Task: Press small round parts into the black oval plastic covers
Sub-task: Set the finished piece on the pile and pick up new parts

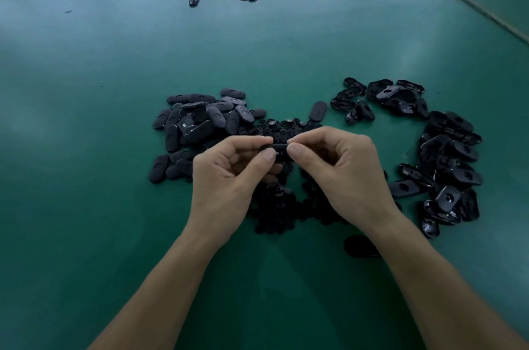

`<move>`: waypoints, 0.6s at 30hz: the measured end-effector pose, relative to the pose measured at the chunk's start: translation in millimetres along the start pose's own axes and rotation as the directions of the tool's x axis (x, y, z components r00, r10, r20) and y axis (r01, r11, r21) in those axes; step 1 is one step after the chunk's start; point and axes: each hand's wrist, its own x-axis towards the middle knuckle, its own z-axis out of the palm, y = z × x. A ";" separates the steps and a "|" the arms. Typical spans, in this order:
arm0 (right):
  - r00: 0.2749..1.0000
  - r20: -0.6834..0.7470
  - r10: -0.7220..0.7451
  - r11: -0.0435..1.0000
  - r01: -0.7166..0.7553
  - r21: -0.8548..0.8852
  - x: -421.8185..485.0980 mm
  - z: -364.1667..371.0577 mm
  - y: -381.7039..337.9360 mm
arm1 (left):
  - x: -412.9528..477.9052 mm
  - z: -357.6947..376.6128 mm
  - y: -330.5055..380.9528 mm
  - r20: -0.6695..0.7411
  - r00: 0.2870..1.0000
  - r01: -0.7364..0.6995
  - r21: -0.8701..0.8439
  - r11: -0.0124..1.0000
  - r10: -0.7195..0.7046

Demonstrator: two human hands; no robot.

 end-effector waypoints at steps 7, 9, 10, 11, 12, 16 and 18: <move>1.000 0.021 -0.005 0.996 0.004 0.091 -1.6 3.0 -3.7 | -1.3 0.3 2.6 0.036 0.999 -0.008 0.032 0.999 0.007; 0.999 0.045 -0.012 0.998 0.010 0.061 -3.6 4.5 -5.8 | -1.0 1.1 3.1 0.043 0.999 -0.019 0.054 0.998 0.016; 0.999 0.047 -0.019 1.000 0.019 0.009 -4.5 4.7 -6.2 | -0.6 1.4 3.1 0.037 0.999 -0.024 0.067 0.997 0.021; 0.999 0.039 -0.029 0.997 0.032 -0.070 -5.1 4.3 -5.8 | 0.0 2.0 3.0 0.025 0.999 -0.025 0.071 0.997 0.023; 0.999 0.028 -0.040 0.985 0.044 -0.167 -5.7 3.8 -4.9 | 0.3 2.3 2.6 0.008 1.000 -0.023 0.059 0.998 0.022; 0.997 0.021 -0.070 0.846 0.071 -0.529 -6.0 1.6 0.0 | 0.4 3.8 0.7 -0.030 0.999 -0.014 -0.023 1.000 0.013; 0.996 0.049 -0.078 0.785 0.092 -0.613 -5.9 1.3 0.9 | 0.8 5.0 0.8 -0.042 0.999 -0.024 -0.018 1.000 0.023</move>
